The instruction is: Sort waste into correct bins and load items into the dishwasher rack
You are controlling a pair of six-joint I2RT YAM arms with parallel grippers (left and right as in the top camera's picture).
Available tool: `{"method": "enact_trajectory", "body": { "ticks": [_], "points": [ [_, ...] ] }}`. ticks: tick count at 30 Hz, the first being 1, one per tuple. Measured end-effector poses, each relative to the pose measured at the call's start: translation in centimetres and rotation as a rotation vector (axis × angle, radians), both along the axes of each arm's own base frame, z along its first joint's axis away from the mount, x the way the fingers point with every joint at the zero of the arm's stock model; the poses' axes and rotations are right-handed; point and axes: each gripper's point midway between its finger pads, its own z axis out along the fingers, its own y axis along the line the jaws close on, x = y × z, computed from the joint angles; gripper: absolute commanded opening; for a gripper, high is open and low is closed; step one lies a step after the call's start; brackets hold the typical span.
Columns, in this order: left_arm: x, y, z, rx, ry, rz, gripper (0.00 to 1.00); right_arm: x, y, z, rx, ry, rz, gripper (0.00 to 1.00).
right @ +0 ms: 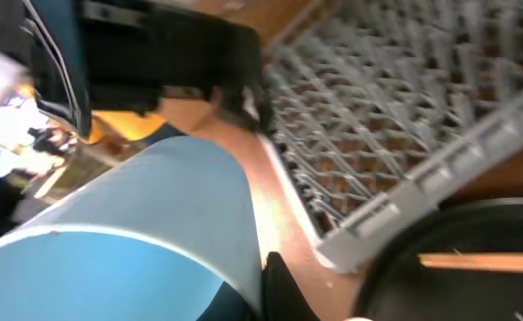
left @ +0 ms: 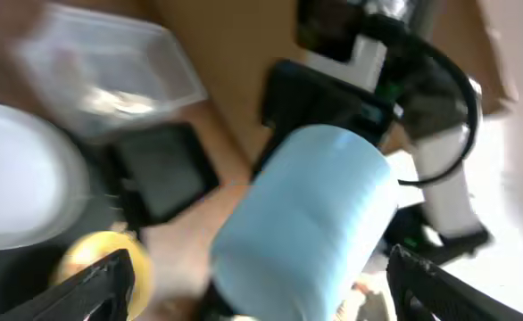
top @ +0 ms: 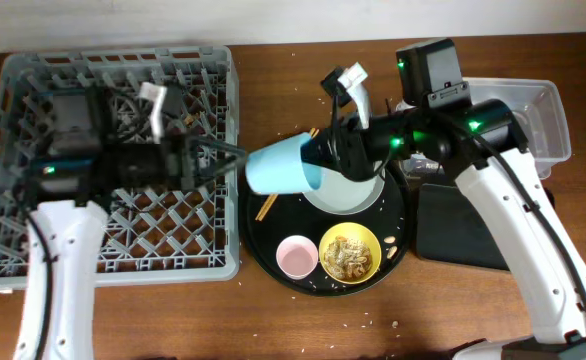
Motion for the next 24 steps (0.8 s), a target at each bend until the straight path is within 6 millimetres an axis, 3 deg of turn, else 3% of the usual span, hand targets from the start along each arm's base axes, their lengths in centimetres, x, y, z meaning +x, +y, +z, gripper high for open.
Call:
{"method": "enact_trajectory", "body": {
  "ticks": [1, 3, 5, 7, 9, 11, 13, 16, 17, 18, 19, 20, 21, 22, 24],
  "points": [
    [-1.3, -2.0, 0.6, -0.058, 0.005, -0.104, 0.82, -0.4, 0.1, 0.4, 0.024, -0.005, 0.025, 0.04],
    [-2.9, -3.8, 1.2, -0.094, 0.0, -0.193, 0.72, -0.8, 0.3, 0.8, 0.052, -0.017, 0.056, 0.04],
    [-3.9, -5.0, 1.4, -0.104, 0.0, -0.245, 0.61, -1.0, 0.3, 1.2, 0.073, -0.023, 0.072, 0.04],
    [-4.5, -5.6, 1.7, -0.117, -0.019, -0.282, 0.59, -1.1, 0.2, 1.7, 0.099, -0.021, 0.086, 0.04],
    [-4.6, -5.6, 1.8, -0.123, -0.023, -0.286, 0.57, -1.2, 0.2, 1.8, 0.104, -0.022, 0.089, 0.21],
    [-4.7, -6.1, 1.4, -0.098, -0.018, -0.289, 0.53, -0.8, 0.2, 1.6, 0.095, -0.036, 0.079, 0.68],
    [-4.5, -6.3, 0.8, -0.061, -0.019, -0.274, 0.53, -0.1, 0.1, 1.4, 0.074, -0.049, 0.05, 0.73],
    [-2.8, -5.7, -1.8, 0.085, 0.002, -0.166, 0.5, 2.9, -2.3, 0.5, 0.011, -0.027, -0.104, 0.75],
    [-1.4, -4.1, -3.3, 0.166, 0.043, -0.07, 0.5, 3.8, -3.8, 0.2, 0.001, 0.019, -0.165, 0.75],
    [0.3, -1.1, -4.7, 0.24, 0.102, 0.061, 0.5, 4.1, -4.6, -0.2, -0.016, 0.054, -0.201, 0.75],
    [1.4, 2.9, -5.9, 0.32, 0.187, 0.212, 0.5, 3.7, -4.9, -0.9, -0.044, 0.103, -0.22, 0.75],
    [2.5, 8.9, -7.5, 0.426, 0.294, 0.434, 0.5, 3.4, -5.3, -2.0, -0.093, 0.151, -0.248, 0.75],
    [2.4, 12.8, -8.8, 0.502, 0.382, 0.575, 0.5, 3.1, -5.5, -3.1, -0.149, 0.184, -0.272, 0.75],
    [0.6, 18.3, -11.5, 0.658, 0.578, 0.787, 0.5, 2.8, -5.6, -4.3, -0.218, 0.207, -0.296, 0.75],
    [-1.6, 23.8, -13.0, 0.809, 0.731, 1.016, 0.5, 2.3, -5.1, -5.4, -0.29, 0.202, -0.305, 0.76]
  ]
}}
